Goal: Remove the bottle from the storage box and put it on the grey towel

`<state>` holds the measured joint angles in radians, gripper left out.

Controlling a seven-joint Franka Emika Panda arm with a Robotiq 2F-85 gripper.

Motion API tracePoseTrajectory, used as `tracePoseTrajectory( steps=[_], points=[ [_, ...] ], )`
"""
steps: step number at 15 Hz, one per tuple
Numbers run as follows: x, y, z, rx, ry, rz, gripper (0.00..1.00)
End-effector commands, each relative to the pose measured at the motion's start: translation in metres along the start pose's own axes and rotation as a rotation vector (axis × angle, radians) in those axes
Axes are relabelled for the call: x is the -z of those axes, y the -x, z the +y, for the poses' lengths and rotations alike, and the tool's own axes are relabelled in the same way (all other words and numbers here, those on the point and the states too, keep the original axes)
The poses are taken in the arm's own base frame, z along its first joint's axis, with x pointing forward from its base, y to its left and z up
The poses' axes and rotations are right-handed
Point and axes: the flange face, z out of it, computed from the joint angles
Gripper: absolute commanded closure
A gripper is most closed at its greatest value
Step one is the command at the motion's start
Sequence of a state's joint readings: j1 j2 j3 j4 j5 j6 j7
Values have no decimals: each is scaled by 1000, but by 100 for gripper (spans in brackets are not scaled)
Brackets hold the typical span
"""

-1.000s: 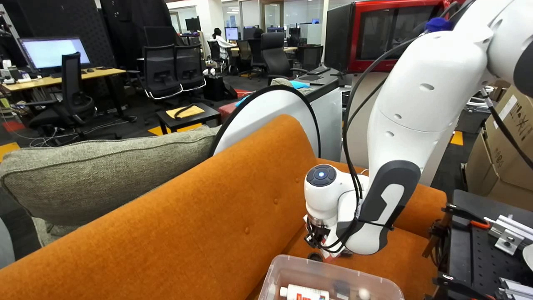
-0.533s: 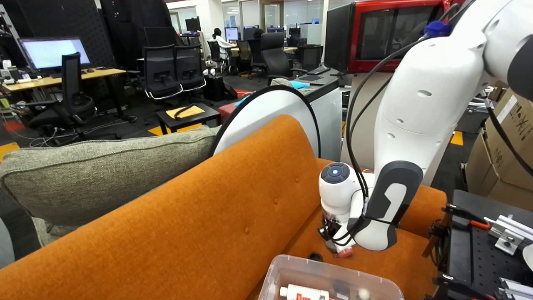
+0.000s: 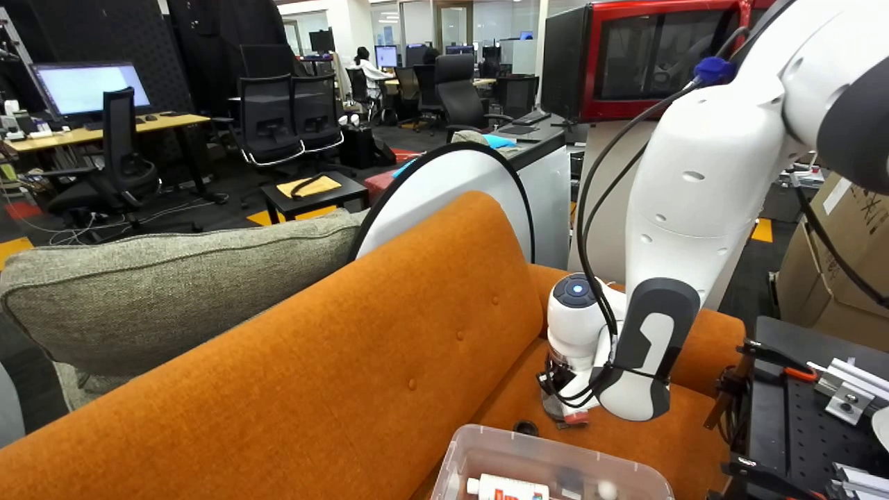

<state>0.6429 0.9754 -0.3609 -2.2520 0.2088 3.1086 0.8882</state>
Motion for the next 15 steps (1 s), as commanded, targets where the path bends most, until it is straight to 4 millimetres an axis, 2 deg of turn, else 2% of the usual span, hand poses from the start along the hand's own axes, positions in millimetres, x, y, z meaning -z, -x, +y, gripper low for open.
tracePoseTrajectory(
  steps=[1,5,6,14,15],
  points=[
    [1,0,-1,-19,-73,-17,75],
    [-1,5,0,-30,-123,-31,75],
    [-7,6,-2,-24,-81,-29,50],
    [-7,7,-3,-30,-102,-31,50],
    [-7,7,-3,-30,-102,-30,75]
  ],
)
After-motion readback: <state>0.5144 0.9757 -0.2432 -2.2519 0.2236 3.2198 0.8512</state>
